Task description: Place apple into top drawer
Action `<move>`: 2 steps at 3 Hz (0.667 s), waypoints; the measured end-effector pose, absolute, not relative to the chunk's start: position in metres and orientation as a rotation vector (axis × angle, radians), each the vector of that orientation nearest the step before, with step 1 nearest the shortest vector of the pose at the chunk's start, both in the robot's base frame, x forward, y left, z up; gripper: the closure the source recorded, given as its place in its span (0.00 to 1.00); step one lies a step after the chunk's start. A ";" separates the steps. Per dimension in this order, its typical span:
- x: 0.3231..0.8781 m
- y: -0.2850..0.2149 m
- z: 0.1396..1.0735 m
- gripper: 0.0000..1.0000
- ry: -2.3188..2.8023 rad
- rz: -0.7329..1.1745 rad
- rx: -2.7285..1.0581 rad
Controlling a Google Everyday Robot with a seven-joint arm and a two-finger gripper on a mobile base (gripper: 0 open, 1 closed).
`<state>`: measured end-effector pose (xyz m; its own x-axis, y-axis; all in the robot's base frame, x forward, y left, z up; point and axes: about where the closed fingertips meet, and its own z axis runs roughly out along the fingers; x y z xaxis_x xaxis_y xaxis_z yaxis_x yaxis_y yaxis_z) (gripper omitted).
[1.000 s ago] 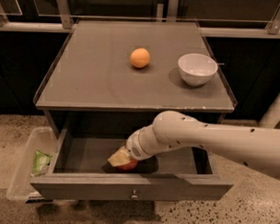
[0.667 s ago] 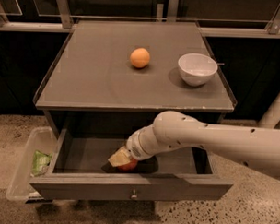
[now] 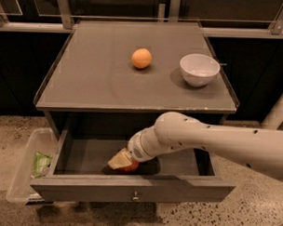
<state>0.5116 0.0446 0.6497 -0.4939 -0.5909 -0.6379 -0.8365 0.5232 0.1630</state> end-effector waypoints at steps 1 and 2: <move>0.512 0.045 0.650 0.00 2.250 0.631 -1.160; 0.512 0.045 0.650 0.00 2.250 0.631 -1.160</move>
Offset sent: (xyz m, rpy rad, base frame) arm 0.0000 0.0000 0.0000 0.0000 0.0000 0.0000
